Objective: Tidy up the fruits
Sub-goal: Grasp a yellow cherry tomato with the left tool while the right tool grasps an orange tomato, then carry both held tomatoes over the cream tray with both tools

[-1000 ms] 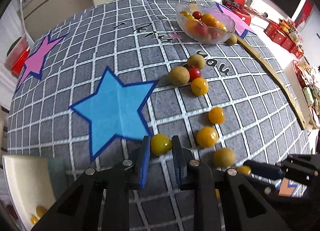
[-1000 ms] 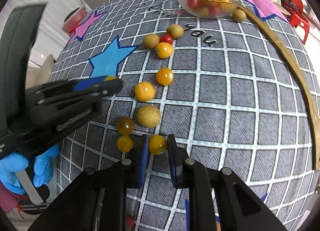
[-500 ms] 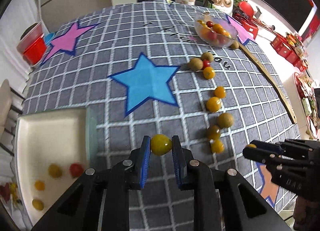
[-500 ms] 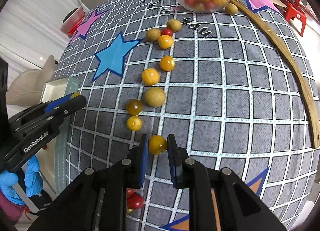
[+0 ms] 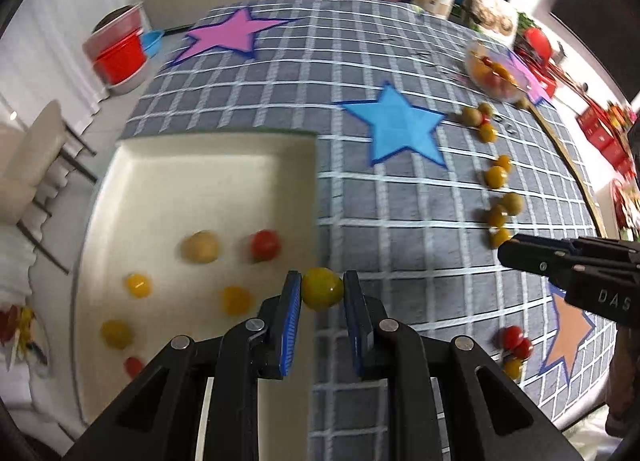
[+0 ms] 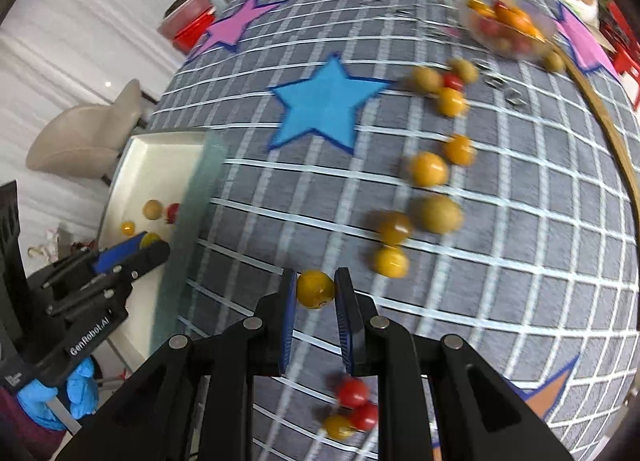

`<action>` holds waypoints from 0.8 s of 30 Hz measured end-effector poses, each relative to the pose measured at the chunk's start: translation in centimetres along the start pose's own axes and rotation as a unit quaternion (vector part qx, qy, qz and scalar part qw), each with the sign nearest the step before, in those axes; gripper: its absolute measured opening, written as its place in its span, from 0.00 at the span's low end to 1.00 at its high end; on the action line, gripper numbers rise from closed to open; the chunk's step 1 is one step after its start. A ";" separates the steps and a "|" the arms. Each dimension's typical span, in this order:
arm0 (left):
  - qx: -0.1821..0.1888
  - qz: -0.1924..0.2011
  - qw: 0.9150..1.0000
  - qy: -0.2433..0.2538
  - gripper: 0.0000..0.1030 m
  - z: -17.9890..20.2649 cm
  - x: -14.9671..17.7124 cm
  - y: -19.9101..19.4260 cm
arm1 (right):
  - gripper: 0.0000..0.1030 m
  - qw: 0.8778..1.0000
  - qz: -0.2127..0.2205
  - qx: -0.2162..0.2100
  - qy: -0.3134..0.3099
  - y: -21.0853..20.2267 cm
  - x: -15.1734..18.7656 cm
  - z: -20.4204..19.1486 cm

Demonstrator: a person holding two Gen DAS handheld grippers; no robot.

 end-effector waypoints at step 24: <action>-0.078 -0.007 0.994 -0.074 0.22 -10.5 3.4 1.8 | 0.20 0.994 -0.033 -0.035 -0.101 9.0 -5.8 -15.2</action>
Point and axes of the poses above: each gripper's, at about its wrist camera, not at the fingertips, and y roughly the way its jaws point, z to its right, x to its underside, the point moved 6 cm from there along y, roughly the way its jaws point, and after that the axes turned 5 degrees about z, right-handed, at the moved point
